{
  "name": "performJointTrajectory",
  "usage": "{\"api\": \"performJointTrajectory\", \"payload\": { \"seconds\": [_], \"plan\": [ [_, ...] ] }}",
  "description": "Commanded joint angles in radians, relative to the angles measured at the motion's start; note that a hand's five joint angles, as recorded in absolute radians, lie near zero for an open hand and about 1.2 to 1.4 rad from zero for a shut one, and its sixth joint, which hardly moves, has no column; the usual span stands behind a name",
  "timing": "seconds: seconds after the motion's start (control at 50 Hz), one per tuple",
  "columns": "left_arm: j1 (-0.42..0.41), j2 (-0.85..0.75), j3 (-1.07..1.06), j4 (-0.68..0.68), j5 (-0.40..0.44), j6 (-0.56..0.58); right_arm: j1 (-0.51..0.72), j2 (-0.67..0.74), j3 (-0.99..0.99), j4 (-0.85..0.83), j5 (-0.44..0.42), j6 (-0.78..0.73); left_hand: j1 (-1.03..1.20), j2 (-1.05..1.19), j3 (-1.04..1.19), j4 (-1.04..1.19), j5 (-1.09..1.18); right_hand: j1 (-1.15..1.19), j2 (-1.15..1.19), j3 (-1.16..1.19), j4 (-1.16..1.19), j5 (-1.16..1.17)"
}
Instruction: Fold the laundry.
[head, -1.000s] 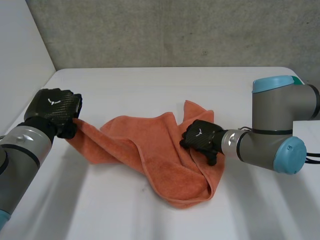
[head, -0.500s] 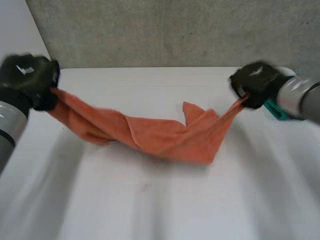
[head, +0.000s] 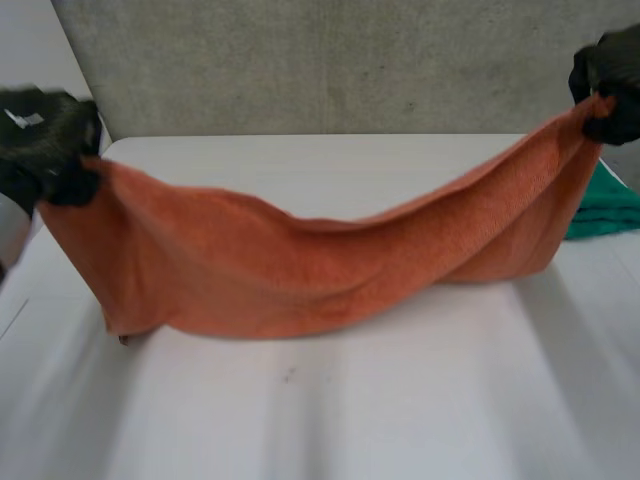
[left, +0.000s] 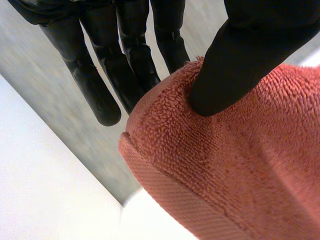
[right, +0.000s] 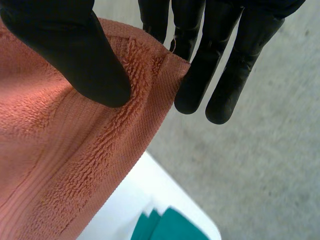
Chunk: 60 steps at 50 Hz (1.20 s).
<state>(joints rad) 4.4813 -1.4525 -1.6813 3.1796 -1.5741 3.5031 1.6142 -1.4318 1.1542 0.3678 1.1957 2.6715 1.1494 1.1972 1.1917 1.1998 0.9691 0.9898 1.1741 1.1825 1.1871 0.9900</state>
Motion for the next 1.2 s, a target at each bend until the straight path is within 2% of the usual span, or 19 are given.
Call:
{"api": "performJointTrajectory", "payload": {
  "seconds": [0.02, 0.12, 0.24, 0.34, 0.42, 0.56, 0.7, 0.8, 0.88, 0.96, 1.04, 1.08, 1.16, 1.2],
  "plan": [
    [-0.002, -0.262, 0.066, 0.006, -0.007, 0.048, 0.059, 0.188, -0.047, -0.012, 0.154, -0.148, 0.247, 0.199, 0.205, 0.196, 0.253, 0.406, 0.222, 0.214, 0.209, 0.232],
    [-0.011, -0.422, 0.24, 0.008, -0.015, 0.085, 0.156, 0.345, -0.198, -0.082, 0.26, -0.163, 0.247, 0.199, 0.205, 0.196, 0.253, 0.406, 0.222, 0.214, 0.209, 0.232],
    [-0.025, -0.512, 0.601, 0.026, -0.079, 0.074, 0.23, 0.418, -0.393, -0.311, 0.283, -0.082, 0.247, 0.199, 0.205, 0.196, 0.253, 0.406, 0.222, 0.214, 0.209, 0.232],
    [-0.027, -0.508, 0.801, 0.169, -0.119, 0.044, 0.234, 0.413, -0.511, -0.619, 0.298, 0.072, 0.247, 0.199, 0.205, 0.196, 0.253, 0.406, 0.222, 0.214, 0.209, 0.232],
    [-0.025, -0.493, 0.81, 0.298, -0.133, -0.022, 0.237, 0.395, -0.507, -0.734, 0.315, 0.122, 0.247, 0.199, 0.205, 0.196, 0.253, 0.406, 0.222, 0.214, 0.209, 0.232],
    [-0.007, -0.43, 0.602, 0.342, -0.113, -0.079, 0.234, 0.398, -0.433, -0.629, 0.288, 0.122, 0.247, 0.199, 0.205, 0.196, 0.253, 0.406, 0.222, 0.214, 0.209, 0.232],
    [0.022, -0.437, 0.373, 0.338, -0.05, -0.081, 0.227, 0.415, -0.317, -0.531, 0.2, 0.102, 0.247, 0.199, 0.205, 0.196, 0.253, 0.406, 0.222, 0.214, 0.209, 0.232],
    [0.024, -0.447, 0.187, 0.347, 0.002, -0.072, 0.224, 0.491, -0.223, -0.408, 0.137, 0.01, 0.247, 0.199, 0.205, 0.196, 0.253, 0.406, 0.222, 0.214, 0.209, 0.232],
    [0.032, -0.48, 0.066, 0.353, 0.043, -0.065, 0.213, 0.54, -0.136, -0.333, 0.133, -0.106, 0.247, 0.199, 0.205, 0.196, 0.253, 0.406, 0.222, 0.214, 0.209, 0.232],
    [0.033, -0.509, -0.015, 0.347, 0.063, -0.056, 0.152, 0.53, -0.041, -0.303, 0.12, -0.198, 0.247, 0.199, 0.205, 0.196, 0.253, 0.406, 0.222, 0.214, 0.209, 0.232],
    [0.053, -0.474, -0.093, 0.341, 0.065, 0.031, 0.104, 0.476, 0.024, -0.291, 0.13, -0.238, 0.247, 0.199, 0.205, 0.196, 0.253, 0.406, 0.222, 0.214, 0.209, 0.232],
    [0.09, -0.404, -0.144, 0.322, 0.066, 0.115, 0.083, 0.438, 0.047, -0.276, 0.13, -0.24, 0.247, 0.199, 0.205, 0.196, 0.253, 0.406, 0.222, 0.214, 0.209, 0.232],
    [0.156, -0.251, -0.242, 0.252, 0.068, 0.247, 0.023, 0.324, 0.104, -0.141, 0.131, -0.252, 0.247, 0.199, 0.205, 0.196, 0.253, 0.406, 0.222, 0.214, 0.209, 0.232],
    [0.17, -0.185, -0.274, 0.202, 0.068, 0.289, -0.016, 0.268, 0.14, -0.012, 0.121, -0.28, 0.247, 0.199, 0.205, 0.196, 0.253, 0.406, 0.222, 0.214, 0.209, 0.232]
  ]
}}
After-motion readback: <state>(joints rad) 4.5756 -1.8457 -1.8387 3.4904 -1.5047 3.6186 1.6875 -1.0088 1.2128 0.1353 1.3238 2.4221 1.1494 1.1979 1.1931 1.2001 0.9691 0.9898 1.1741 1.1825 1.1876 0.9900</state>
